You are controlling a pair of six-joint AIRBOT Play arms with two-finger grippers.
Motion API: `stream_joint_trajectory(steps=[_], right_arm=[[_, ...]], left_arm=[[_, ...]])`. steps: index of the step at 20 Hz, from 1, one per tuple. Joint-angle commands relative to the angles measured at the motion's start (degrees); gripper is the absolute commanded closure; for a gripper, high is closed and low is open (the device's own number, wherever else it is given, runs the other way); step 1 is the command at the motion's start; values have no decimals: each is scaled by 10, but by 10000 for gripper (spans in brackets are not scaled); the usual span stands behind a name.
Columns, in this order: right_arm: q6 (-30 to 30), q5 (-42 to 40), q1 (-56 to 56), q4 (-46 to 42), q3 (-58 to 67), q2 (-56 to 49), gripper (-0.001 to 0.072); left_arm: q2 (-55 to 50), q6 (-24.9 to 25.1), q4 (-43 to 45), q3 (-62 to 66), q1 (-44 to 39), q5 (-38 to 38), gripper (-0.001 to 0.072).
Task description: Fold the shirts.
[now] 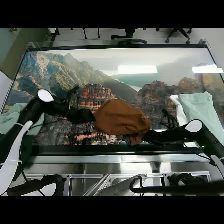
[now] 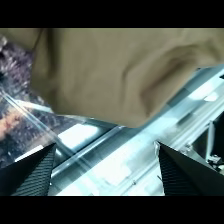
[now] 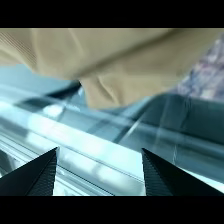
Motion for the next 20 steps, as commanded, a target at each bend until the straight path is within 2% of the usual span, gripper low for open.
stream_joint_trajectory(steps=[1,4,7,8,9,10,12,13,15,18,20], right_arm=[[5,-79,47,11,-33,-23,132],[-31,-174,88,73,-34,-72,135],[-84,-217,120,143,-33,-132,140],[-102,-217,125,162,-33,-149,143],[-122,-217,125,182,-33,-161,246],[-149,-217,125,200,-33,-167,485],[-160,-211,123,209,-29,-164,668],[-160,-190,116,200,-22,-155,697],[-136,-113,82,158,7,-122,698],[-54,30,-12,6,111,-43,698],[-48,89,-85,-26,222,4,699]], left_arm=[[6,21,-3,-105,-34,141,0],[-26,28,-33,-83,-72,201,1],[-80,27,-41,-33,-104,195,13],[-97,27,-41,-18,-110,187,212],[-110,27,-42,-3,-111,173,478],[-119,28,-41,10,-110,158,692],[-122,27,-41,35,-103,138,693],[-116,27,-41,48,-94,125,694],[-80,23,-41,73,-66,101,696],[3,5,-41,142,-15,35,696],[59,-21,-42,205,6,11,696]])
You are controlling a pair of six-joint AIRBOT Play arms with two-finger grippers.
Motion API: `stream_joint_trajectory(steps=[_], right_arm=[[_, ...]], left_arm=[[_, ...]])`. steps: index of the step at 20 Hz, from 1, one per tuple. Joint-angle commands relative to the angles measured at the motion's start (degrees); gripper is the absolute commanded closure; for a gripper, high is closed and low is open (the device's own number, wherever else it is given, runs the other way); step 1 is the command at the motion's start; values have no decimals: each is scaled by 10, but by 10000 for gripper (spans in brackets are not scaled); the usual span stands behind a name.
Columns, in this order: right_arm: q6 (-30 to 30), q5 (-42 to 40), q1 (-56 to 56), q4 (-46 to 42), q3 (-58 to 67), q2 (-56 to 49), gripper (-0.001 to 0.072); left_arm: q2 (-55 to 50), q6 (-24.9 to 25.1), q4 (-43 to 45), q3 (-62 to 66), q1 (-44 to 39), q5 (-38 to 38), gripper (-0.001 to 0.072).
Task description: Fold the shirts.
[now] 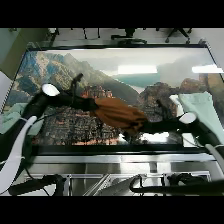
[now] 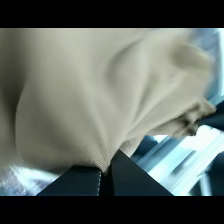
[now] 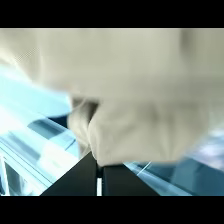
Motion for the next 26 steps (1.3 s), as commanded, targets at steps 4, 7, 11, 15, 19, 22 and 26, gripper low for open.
stream_joint_trajectory(steps=[4,7,11,15,19,22,26], right_arm=[[10,130,-144,-62,373,91,699],[-2,128,-144,-56,540,89,699],[-12,133,-146,-56,667,90,699],[-17,163,-146,-47,664,64,698],[-61,179,-146,61,616,-21,698],[-76,181,-130,75,537,-111,697],[-127,119,-83,75,432,-263,698]], left_arm=[[163,-64,-2,212,41,-60,696],[231,-68,-1,292,41,-57,695],[291,-68,12,362,43,-69,695],[311,-72,66,308,43,-74,694],[257,-72,70,186,43,-79,694],[170,-64,70,87,43,-79,694],[27,4,72,-7,43,-25,666]])
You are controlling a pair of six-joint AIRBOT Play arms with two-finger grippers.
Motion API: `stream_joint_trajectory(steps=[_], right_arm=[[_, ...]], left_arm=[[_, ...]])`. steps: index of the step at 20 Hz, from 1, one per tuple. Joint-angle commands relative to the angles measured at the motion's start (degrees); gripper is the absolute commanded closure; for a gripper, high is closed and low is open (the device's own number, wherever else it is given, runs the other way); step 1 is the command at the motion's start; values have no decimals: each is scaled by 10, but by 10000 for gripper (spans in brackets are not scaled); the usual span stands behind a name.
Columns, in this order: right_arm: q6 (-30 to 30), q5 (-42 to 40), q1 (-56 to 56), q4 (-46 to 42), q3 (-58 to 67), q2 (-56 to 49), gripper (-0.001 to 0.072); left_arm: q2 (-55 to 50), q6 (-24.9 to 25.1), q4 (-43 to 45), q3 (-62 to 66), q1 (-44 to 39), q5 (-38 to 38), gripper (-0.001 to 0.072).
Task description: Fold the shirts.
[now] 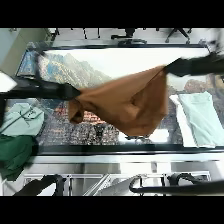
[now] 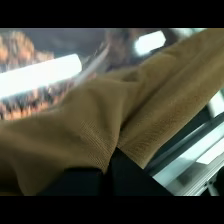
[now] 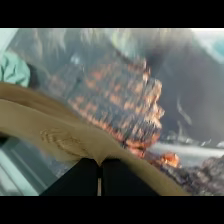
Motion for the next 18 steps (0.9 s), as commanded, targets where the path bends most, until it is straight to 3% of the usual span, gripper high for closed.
stream_joint_trajectory(steps=[1,2,3,6,7,8,9,13,18], right_arm=[[-43,-56,37,14,-75,-138,697],[-43,-72,46,15,-76,-181,697],[-44,-87,53,17,-75,-215,697],[-57,-137,59,39,-75,-265,692],[-57,-144,55,40,-74,-263,631],[-56,-140,49,40,-66,-257,504],[-56,-130,41,40,-60,-249,430],[-22,-41,-19,0,-57,-177,411],[61,7,-64,-172,-137,-75,413]], left_arm=[[-128,61,1,-72,1,59,468],[-166,70,1,-66,5,78,186],[-199,70,1,-50,12,88,100],[-281,69,1,43,41,59,99],[-297,68,1,80,52,28,99],[-307,67,0,110,61,-5,99],[-312,59,0,132,68,-36,99],[-295,41,-4,131,64,-132,99],[-204,42,-2,-45,10,-87,100]])
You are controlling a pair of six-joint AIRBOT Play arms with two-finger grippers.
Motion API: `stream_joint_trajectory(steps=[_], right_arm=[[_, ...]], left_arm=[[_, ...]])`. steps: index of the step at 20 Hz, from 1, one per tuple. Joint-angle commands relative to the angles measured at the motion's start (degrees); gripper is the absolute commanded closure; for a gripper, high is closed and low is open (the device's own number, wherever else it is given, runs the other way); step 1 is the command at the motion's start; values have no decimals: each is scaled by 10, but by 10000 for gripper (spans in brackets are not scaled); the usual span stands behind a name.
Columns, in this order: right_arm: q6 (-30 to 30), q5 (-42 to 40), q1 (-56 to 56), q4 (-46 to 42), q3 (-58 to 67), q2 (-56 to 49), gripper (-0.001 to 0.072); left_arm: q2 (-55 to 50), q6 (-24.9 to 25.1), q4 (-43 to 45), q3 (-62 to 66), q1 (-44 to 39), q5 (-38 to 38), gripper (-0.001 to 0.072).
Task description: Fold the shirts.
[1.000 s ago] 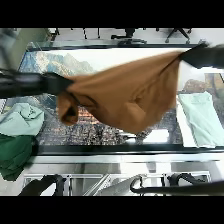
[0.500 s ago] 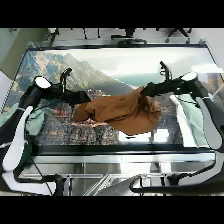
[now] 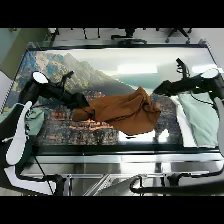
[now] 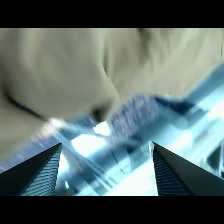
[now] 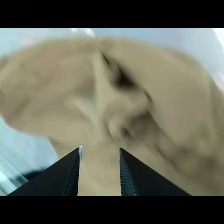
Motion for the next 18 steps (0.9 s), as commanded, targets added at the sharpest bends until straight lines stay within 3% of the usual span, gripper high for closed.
stream_joint_trajectory(steps=[1,3,4,5,9,14,15,16,17,18], right_arm=[[59,24,-34,-104,-89,76,413],[69,6,-48,-110,-177,111,392],[73,-12,-49,-111,-219,123,263],[77,-29,-47,-110,-253,127,179],[65,-87,-45,-76,-338,116,184],[42,-136,1,-38,-352,73,191],[33,-145,17,-24,-352,62,192],[24,-152,32,-8,-352,51,193],[13,-158,47,13,-352,41,240],[-9,-158,59,38,-352,33,387]], left_arm=[[61,-1,0,-119,-39,48,99],[89,-2,-1,-184,-67,137,99],[95,-4,-1,-207,-82,183,99],[96,-9,-1,-219,-95,220,99],[91,-21,-2,-242,-128,338,99],[22,-40,-2,-195,-131,309,106],[9,-40,-2,-185,-132,297,177],[-1,-40,-5,-176,-134,293,297],[-6,-39,-14,-169,-134,294,359],[-10,-38,-30,-163,-136,295,358]])
